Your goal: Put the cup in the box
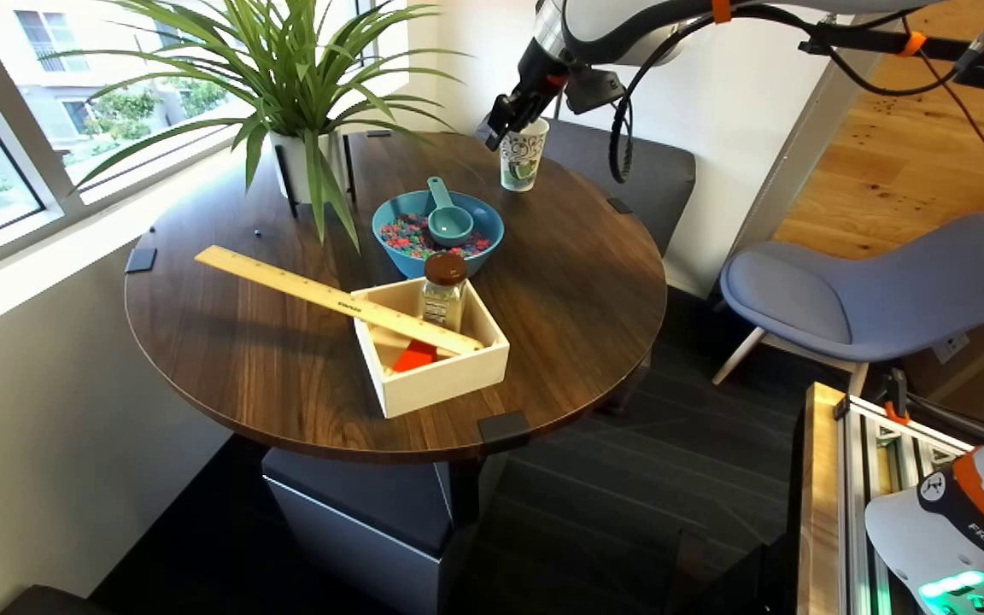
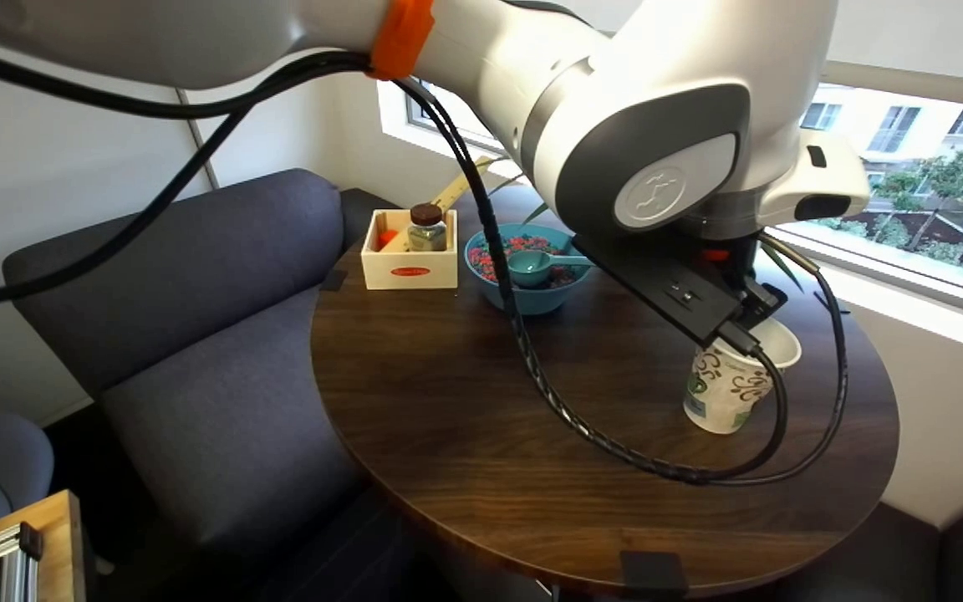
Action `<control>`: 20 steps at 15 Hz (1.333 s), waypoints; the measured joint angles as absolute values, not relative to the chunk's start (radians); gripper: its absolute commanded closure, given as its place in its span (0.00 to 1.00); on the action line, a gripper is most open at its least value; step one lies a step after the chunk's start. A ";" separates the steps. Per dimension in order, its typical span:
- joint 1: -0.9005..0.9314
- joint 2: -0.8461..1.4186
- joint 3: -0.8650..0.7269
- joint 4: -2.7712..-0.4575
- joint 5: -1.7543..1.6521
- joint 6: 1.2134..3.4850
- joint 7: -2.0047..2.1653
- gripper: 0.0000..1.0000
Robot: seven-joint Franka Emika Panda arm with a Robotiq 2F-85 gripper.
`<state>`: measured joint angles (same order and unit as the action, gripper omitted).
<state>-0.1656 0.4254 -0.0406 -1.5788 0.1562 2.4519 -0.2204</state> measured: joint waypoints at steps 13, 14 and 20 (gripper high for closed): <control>-0.166 0.346 -0.039 -1.519 0.120 2.284 -0.201 0.99; -0.166 0.321 -0.030 -1.504 0.148 2.226 -0.206 0.99; -0.150 0.145 0.029 -1.448 0.361 1.861 -0.272 0.99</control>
<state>-0.1502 0.1447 0.0292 -1.4484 0.3611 1.8612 -0.2721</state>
